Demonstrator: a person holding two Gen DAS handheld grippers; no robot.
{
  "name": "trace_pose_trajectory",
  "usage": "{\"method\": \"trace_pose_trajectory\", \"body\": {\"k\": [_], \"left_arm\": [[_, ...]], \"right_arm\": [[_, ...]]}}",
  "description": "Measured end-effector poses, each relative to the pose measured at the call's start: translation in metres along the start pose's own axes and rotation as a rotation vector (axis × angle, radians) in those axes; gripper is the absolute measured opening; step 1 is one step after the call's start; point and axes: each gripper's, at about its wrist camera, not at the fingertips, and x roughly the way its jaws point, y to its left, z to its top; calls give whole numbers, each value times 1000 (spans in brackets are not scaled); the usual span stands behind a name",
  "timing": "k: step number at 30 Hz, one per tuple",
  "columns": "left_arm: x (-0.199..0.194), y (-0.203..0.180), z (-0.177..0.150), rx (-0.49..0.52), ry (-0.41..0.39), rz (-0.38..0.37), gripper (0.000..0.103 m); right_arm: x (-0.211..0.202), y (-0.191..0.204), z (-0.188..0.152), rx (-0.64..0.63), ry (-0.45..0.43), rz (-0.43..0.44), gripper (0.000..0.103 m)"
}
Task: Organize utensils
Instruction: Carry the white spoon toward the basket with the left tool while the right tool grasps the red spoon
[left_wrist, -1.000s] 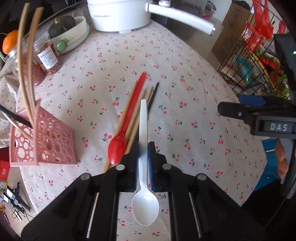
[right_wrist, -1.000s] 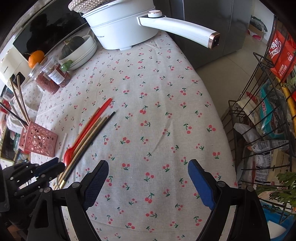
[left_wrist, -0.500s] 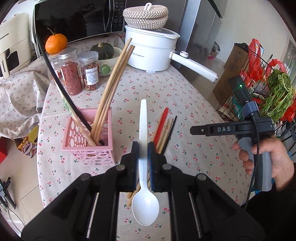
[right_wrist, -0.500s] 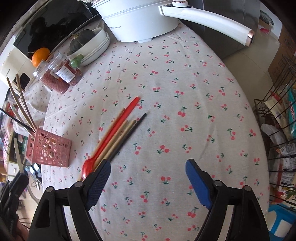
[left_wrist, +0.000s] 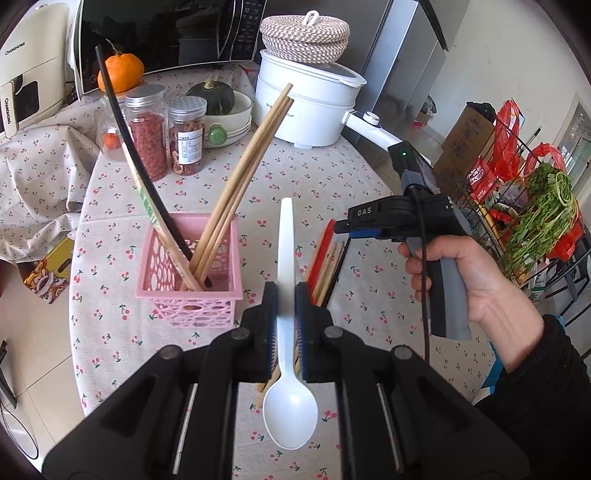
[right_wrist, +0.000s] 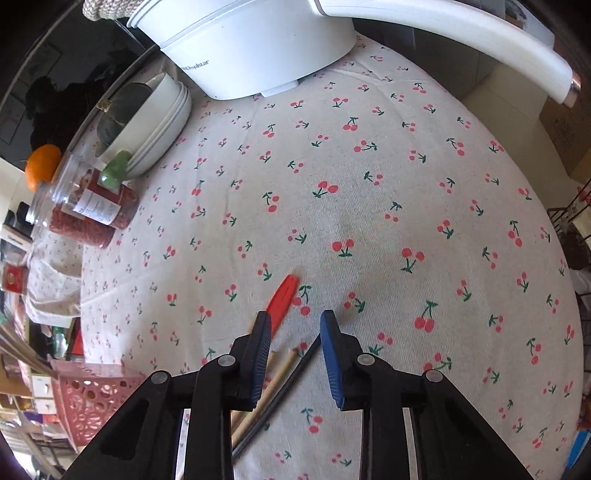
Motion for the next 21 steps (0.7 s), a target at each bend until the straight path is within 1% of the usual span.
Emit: {"method": "trace_pose_trajectory", "body": {"k": [3,6,7,9,10,11,12,14,16,17,18,19,21], "left_arm": [[2,1,1,-4,6,-3,11],[5,2,1,-9,16,-4,11],[6,3,1,-12,19,-4,11],[8,3,1,-16,26,-4,11],[9,3,1,-17,28,-4,11],[9,4,1,-17,30,-4,11],[9,4,2,-18,31,-4,11],[8,4,2,-23,27,-5,11],[5,6,3,-28,15,-8,11],[2,6,3,-29,6,-8,11],[-1,7,4,-30,-5,-9,11],[-4,8,4,-32,-16,-10,11],[-9,8,6,-35,-36,-14,11]], "right_arm": [[5,8,3,-15,-14,-24,27],[9,24,3,-70,-24,-65,27],[11,29,2,-89,-27,-82,27],[13,40,0,-143,-30,-142,26],[14,46,-2,-171,-34,-167,23],[15,49,-2,-188,-36,-156,16],[16,50,-3,-184,-34,-139,13],[16,47,-3,-175,-44,-104,11],[15,40,-4,-166,-55,-42,11],[13,35,-4,-144,-48,0,2],[10,30,-4,-119,-44,46,2],[6,25,-4,-100,-46,75,2],[-6,20,-6,-92,-65,99,2]]}}
